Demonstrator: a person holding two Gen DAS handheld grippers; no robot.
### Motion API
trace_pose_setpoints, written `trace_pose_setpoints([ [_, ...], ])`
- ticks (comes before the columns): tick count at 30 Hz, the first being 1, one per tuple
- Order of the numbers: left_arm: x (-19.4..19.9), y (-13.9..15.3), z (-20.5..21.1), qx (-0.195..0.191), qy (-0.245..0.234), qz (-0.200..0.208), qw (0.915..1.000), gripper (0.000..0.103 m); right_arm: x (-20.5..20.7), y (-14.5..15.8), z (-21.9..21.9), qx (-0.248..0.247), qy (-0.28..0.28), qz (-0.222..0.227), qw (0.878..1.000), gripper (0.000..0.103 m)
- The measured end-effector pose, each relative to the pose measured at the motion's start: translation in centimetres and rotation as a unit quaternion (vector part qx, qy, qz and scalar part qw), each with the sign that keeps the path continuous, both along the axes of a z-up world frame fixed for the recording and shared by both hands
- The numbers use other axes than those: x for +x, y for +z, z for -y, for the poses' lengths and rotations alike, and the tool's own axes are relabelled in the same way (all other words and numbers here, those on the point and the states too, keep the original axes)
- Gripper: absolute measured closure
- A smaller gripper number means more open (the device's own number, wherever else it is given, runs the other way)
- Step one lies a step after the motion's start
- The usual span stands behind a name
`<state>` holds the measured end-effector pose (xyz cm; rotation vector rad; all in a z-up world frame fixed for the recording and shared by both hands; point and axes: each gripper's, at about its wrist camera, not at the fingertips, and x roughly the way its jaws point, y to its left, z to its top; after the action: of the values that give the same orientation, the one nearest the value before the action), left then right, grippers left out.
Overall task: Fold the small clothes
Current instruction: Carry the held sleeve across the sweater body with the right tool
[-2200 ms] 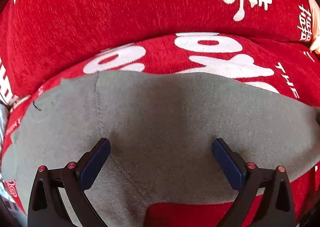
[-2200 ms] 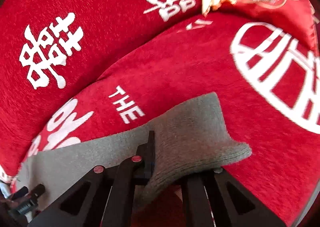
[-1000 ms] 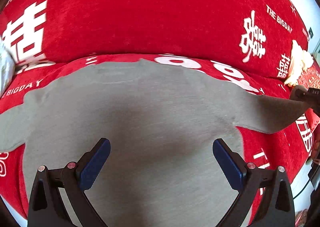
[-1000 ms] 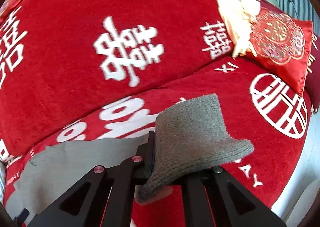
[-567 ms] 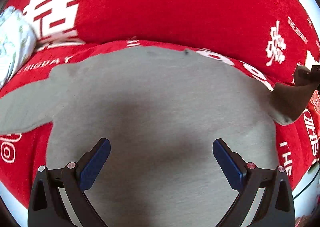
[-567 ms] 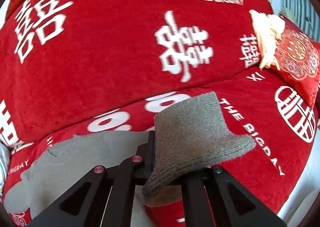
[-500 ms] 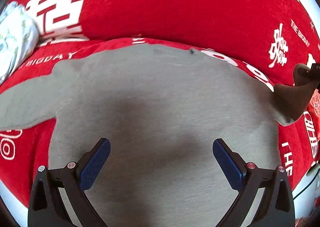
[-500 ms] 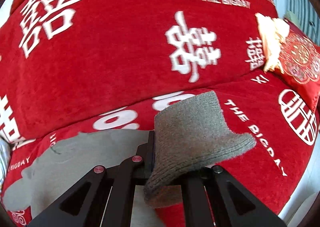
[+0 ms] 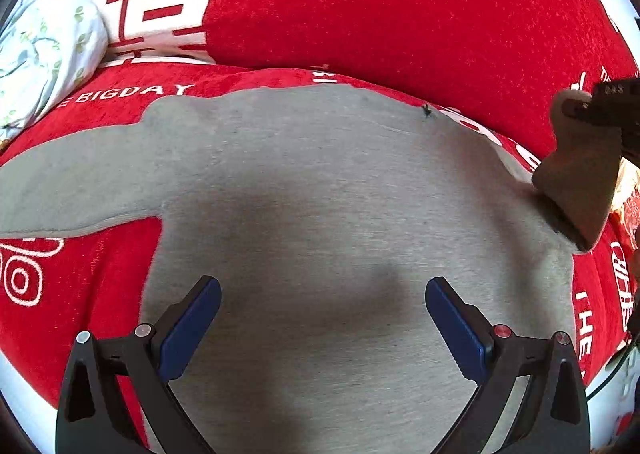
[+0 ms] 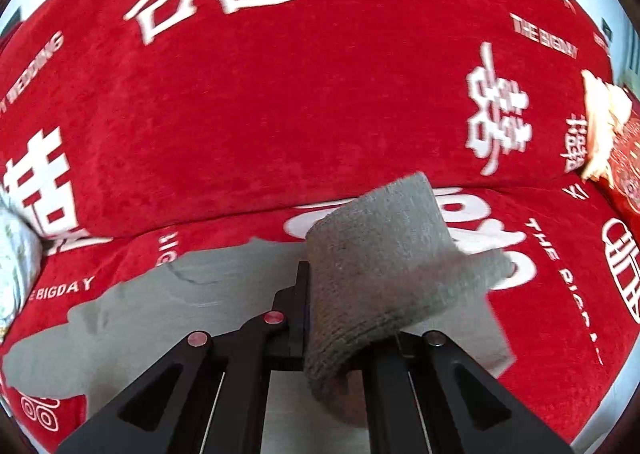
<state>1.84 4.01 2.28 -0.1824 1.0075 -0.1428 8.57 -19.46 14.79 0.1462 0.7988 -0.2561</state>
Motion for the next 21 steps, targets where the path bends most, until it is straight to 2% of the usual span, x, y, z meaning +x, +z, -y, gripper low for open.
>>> trace_pose_setpoints([
  [7, -0.1, -0.2, -2.2, -0.003, 0.016, 0.000, 0.9999, 0.000, 1.6, -1.7, -5.8, -0.009, 0.047, -0.015, 0.999, 0.099],
  [21, -0.8, -0.6, -6.8, -0.016, 0.054, 0.001, 0.9984, 0.000, 4.3, -7.8, -15.5, -0.029, 0.123, -0.064, 0.990, 0.098],
])
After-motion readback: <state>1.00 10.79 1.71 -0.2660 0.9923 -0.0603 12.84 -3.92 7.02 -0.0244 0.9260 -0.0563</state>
